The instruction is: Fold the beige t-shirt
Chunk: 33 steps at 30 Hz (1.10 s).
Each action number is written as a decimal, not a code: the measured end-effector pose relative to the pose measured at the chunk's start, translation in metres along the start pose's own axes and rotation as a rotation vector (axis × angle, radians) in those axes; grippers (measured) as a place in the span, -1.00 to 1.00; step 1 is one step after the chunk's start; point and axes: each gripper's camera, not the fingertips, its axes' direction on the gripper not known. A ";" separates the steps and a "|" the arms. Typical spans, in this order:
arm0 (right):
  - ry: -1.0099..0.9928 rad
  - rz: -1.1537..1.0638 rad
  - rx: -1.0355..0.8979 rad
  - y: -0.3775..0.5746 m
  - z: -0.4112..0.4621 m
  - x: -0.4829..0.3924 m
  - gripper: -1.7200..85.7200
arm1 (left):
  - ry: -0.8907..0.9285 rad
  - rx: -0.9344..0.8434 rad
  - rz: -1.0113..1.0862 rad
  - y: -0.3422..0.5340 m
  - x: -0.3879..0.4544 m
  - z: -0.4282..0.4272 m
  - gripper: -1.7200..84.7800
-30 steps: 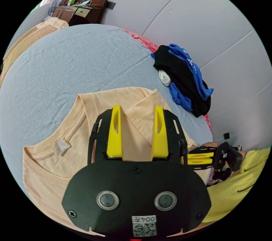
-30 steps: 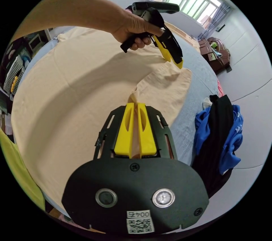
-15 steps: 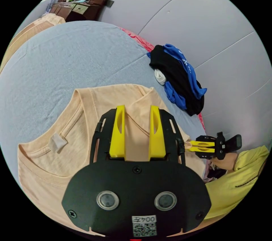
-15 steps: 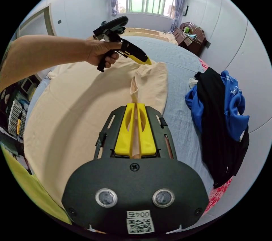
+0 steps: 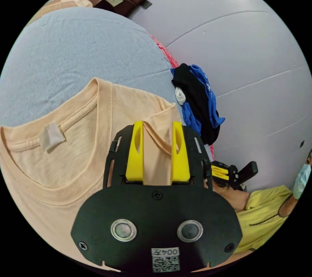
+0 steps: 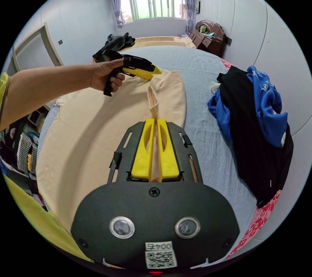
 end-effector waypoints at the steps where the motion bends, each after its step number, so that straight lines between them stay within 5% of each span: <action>1: -0.003 0.001 -0.004 0.000 0.001 0.001 -0.96 | 0.013 -0.002 -0.009 -0.001 -0.002 0.001 -0.71; 21: 0.080 0.085 -0.095 -0.061 -0.035 0.102 -0.97 | 0.001 -0.073 -0.013 -0.108 0.102 0.009 -0.94; 33: 0.180 0.014 0.011 -0.024 -0.034 0.033 -0.98 | 0.031 -0.049 -0.077 -0.070 0.071 -0.004 -0.94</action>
